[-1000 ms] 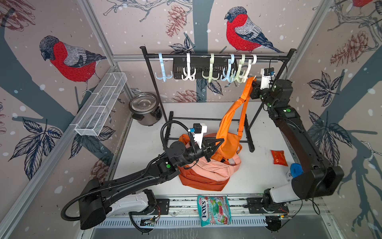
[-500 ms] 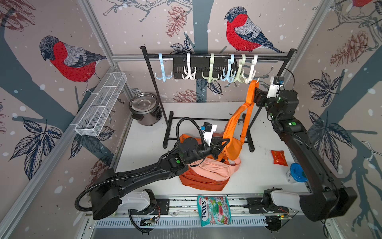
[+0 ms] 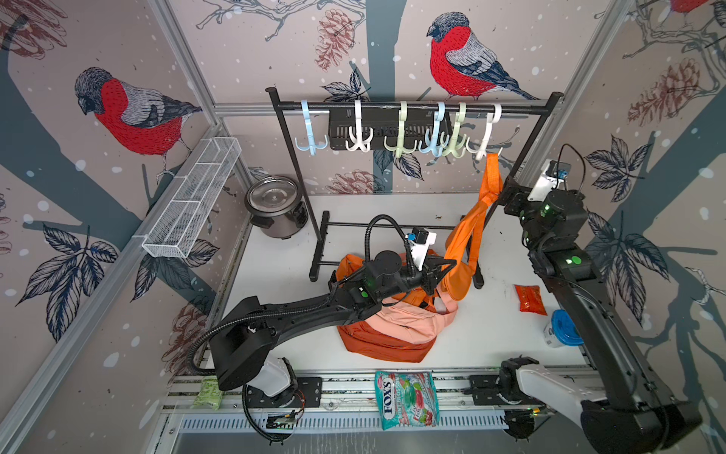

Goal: Hang the bag on a hook
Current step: Hang the bag on the hook.

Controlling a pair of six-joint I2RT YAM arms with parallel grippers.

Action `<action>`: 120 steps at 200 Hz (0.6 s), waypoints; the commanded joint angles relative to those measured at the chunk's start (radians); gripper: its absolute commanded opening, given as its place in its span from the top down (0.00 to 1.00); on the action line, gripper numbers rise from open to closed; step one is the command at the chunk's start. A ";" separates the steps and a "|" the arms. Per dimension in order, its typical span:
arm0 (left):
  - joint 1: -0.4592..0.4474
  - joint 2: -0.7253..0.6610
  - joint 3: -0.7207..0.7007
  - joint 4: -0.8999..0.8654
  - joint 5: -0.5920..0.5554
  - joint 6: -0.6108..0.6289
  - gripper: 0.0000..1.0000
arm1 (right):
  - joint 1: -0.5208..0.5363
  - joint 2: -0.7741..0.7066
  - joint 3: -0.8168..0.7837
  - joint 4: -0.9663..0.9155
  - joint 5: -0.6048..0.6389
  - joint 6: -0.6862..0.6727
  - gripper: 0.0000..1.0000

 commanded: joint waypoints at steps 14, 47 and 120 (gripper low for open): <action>0.007 0.050 0.063 0.071 0.016 0.005 1.00 | -0.009 0.022 0.041 -0.127 0.211 0.016 0.06; 0.030 0.106 0.115 0.071 0.036 -0.009 1.00 | -0.033 -0.007 0.028 -0.112 0.056 0.011 0.02; 0.078 0.145 0.163 0.066 0.058 -0.023 1.00 | -0.056 -0.080 0.053 -0.076 -0.390 -0.016 0.02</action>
